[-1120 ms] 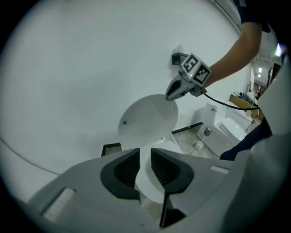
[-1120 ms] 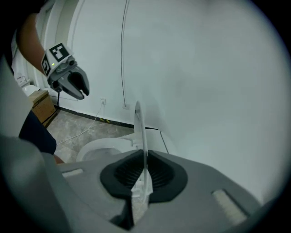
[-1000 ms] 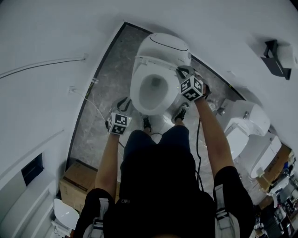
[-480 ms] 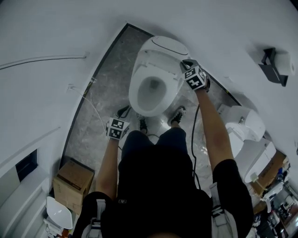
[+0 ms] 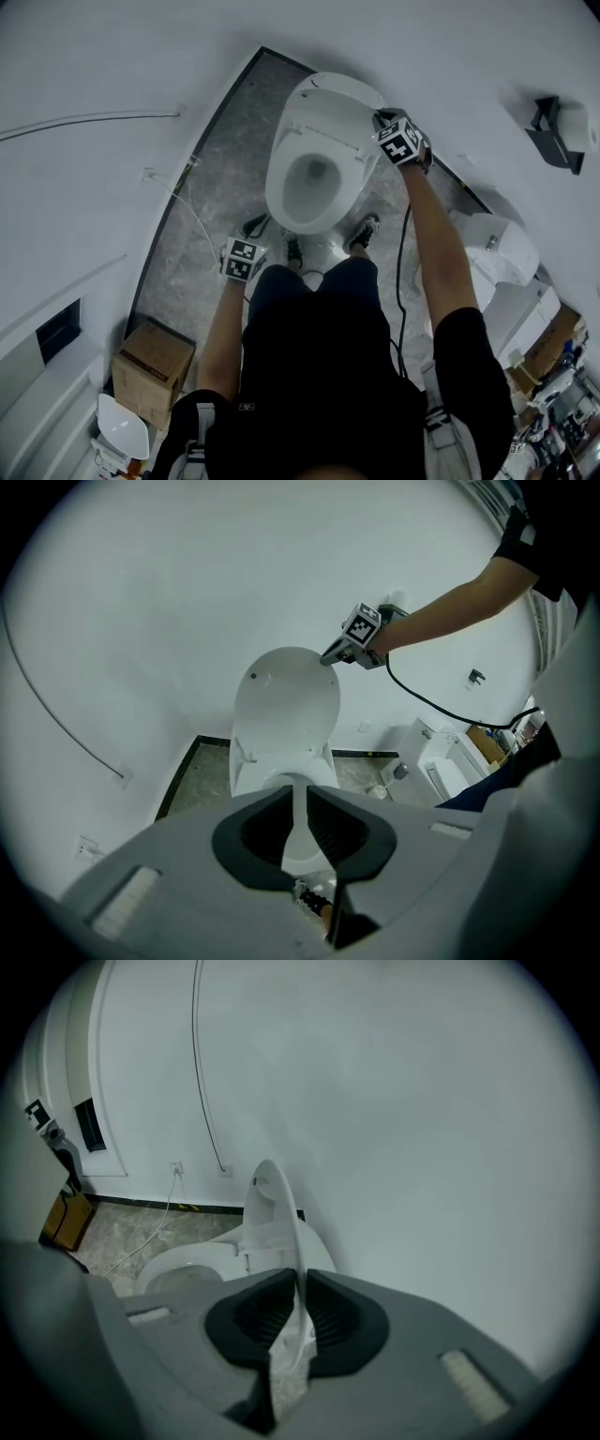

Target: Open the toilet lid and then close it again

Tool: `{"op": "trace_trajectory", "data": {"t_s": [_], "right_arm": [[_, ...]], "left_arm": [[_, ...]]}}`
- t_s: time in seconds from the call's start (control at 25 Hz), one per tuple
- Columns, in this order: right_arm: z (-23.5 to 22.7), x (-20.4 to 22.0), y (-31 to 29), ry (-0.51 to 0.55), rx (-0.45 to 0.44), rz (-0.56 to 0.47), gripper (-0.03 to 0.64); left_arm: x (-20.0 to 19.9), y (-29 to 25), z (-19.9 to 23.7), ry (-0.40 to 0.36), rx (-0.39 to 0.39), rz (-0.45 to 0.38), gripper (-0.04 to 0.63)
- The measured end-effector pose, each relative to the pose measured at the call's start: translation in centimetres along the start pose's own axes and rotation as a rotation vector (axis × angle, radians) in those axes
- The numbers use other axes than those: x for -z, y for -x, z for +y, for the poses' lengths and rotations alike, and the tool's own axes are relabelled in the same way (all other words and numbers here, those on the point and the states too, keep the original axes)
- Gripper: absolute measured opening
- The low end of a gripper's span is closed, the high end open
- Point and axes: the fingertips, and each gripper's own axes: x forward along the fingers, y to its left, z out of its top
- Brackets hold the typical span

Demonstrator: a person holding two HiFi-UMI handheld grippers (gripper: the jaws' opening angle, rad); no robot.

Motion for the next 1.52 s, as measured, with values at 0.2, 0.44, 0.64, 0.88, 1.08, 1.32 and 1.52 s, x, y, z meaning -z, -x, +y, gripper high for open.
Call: {"op": "trace_trajectory", "data": {"t_s": [0.2,0.44,0.64,0.88,1.08,1.32,1.52], "right_arm": [[-0.4,0.3,0.3,-0.022,0.020,0.004,0.106],[-0.1,0.4,2.2,-0.044,0.051,-0.051,0.107],[1.9,0.9,5.0,-0.054,0.045,-0.097,0.107],[7.1,3.1,8.3,-0.079,0.009,-0.129,0.098],[7.9,5.5,9.0,-0.100,0.011,-0.108,0.098],[5.2,4.8,8.2,-0.111,0.049,-0.106,0.103],[2.2,3.8,6.7,-0.080,0.059,-0.090,0.107]], "left_arm": [[-0.2,0.2,-0.1,-0.001,0.002,-0.007,0.055],[-0.2,0.0,-0.6,-0.010,0.017,-0.009,0.055],[-1.2,-0.2,-1.3,-0.008,0.034,-0.035,0.055],[-2.4,-0.3,-1.9,0.036,0.082,-0.082,0.055],[-3.6,-0.1,-2.3,0.011,0.091,-0.092,0.055],[-3.1,0.1,-2.2,0.024,0.084,-0.093,0.055],[-2.6,0.3,-2.3,0.048,0.068,-0.081,0.055]]}}
